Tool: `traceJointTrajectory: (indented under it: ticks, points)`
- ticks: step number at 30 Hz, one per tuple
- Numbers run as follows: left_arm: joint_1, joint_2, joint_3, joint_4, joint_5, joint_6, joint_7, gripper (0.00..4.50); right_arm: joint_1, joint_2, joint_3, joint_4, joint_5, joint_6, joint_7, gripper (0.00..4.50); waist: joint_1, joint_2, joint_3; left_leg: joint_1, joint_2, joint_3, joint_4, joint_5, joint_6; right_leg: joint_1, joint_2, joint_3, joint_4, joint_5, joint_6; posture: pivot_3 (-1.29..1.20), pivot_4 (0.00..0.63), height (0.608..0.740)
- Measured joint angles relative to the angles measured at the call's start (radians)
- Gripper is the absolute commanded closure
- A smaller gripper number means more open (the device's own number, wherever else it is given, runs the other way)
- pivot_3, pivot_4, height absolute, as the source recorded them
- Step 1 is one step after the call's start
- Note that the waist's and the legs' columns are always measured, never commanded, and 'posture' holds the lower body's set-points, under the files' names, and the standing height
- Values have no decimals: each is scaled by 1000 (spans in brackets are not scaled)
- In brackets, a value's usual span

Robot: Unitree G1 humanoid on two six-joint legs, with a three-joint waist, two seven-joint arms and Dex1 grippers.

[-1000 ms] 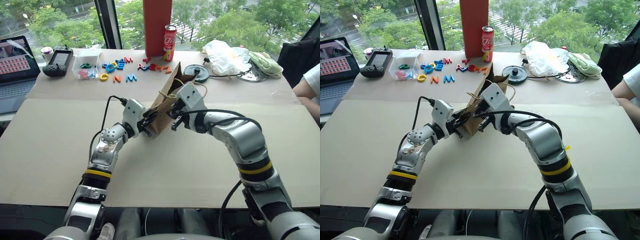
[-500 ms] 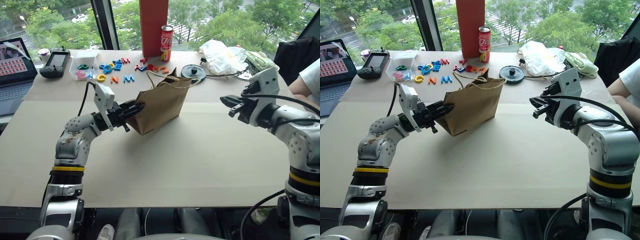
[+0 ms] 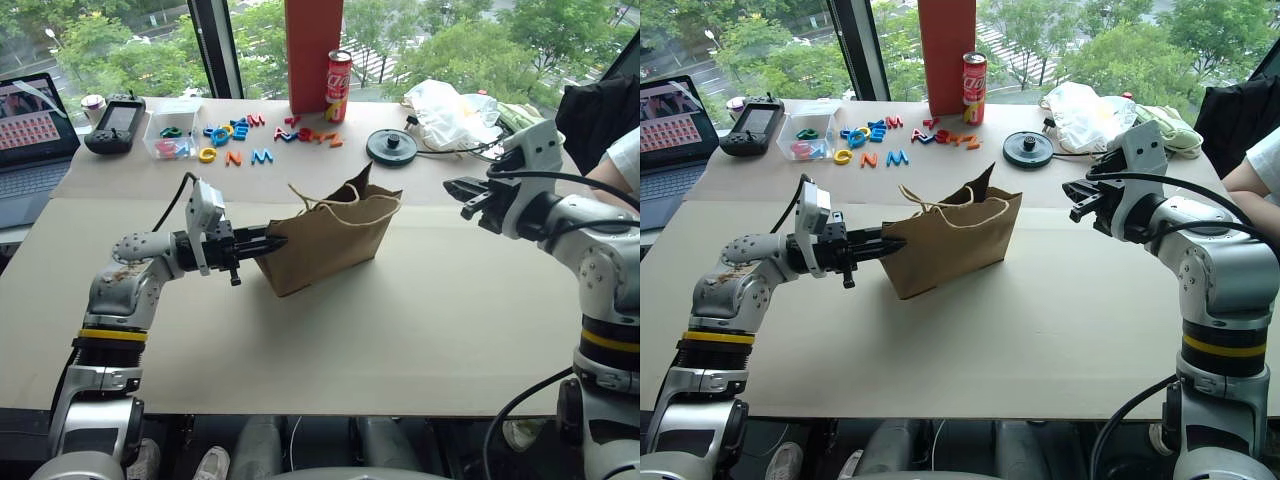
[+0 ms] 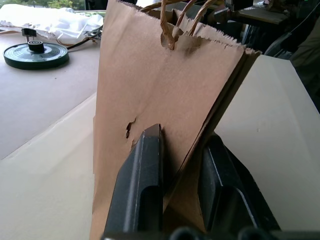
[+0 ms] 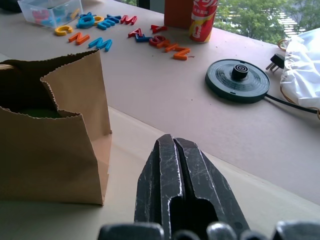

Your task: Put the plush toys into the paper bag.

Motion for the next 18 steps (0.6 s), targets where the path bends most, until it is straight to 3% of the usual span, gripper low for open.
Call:
traceJointTrajectory:
  ticks: [4,8,18]
  points:
    - [0,-6,-1,3,18,-20,27,3523,1,0,10,-10,2,0,-1,4500,0,0,0,0,0,0,0,0,0,0,0,0,0,0,0,0,150,739]
    - [0,-12,-1,3,18,-22,40,4421,1,0,14,-10,2,0,-1,4500,0,0,0,0,0,0,0,0,0,0,0,0,0,0,0,0,150,739]
    - [-14,-26,0,29,25,-46,47,4421,7,0,19,-10,2,0,-2,4500,0,0,0,0,0,0,0,0,0,0,0,0,0,0,0,0,150,739]
